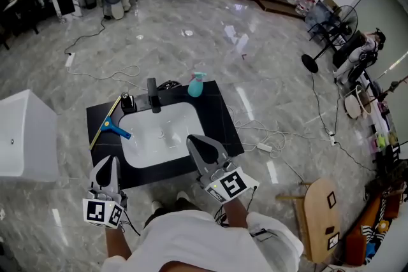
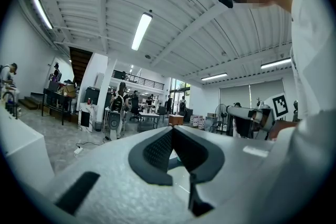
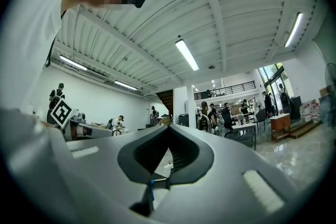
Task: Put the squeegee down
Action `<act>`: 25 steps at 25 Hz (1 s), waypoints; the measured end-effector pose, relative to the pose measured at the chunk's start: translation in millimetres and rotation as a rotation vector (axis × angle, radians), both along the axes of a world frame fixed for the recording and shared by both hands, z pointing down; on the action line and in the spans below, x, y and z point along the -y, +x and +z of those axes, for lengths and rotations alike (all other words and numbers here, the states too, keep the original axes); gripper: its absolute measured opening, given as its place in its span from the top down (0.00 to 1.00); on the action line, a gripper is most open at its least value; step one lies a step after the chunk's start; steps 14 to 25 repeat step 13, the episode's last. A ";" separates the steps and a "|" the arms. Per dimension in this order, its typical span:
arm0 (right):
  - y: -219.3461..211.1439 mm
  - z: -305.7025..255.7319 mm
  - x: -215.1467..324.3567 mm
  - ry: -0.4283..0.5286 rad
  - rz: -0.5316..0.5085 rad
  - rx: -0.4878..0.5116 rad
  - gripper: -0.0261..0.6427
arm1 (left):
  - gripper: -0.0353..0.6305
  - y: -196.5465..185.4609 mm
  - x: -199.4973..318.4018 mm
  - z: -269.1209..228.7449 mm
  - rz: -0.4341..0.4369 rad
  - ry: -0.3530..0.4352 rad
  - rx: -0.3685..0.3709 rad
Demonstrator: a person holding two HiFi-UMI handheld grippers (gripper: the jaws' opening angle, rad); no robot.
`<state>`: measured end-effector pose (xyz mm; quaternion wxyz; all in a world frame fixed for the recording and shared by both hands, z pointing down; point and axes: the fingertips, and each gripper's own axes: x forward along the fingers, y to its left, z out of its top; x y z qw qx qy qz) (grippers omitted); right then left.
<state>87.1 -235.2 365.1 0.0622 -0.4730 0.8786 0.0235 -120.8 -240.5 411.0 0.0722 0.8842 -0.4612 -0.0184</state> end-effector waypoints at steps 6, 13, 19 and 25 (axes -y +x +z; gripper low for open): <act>-8.8 2.1 0.7 -0.012 -0.040 0.004 0.97 | 0.94 -0.7 -0.7 -0.5 -0.006 0.004 -0.001; -8.4 1.4 -2.0 -0.005 -0.040 -0.014 0.97 | 0.94 1.9 -3.1 -2.3 -0.004 0.011 -0.005; -8.4 1.4 -2.0 -0.005 -0.040 -0.014 0.97 | 0.94 1.9 -3.1 -2.3 -0.004 0.011 -0.005; -8.4 1.4 -2.0 -0.005 -0.040 -0.014 0.97 | 0.94 1.9 -3.1 -2.3 -0.004 0.011 -0.005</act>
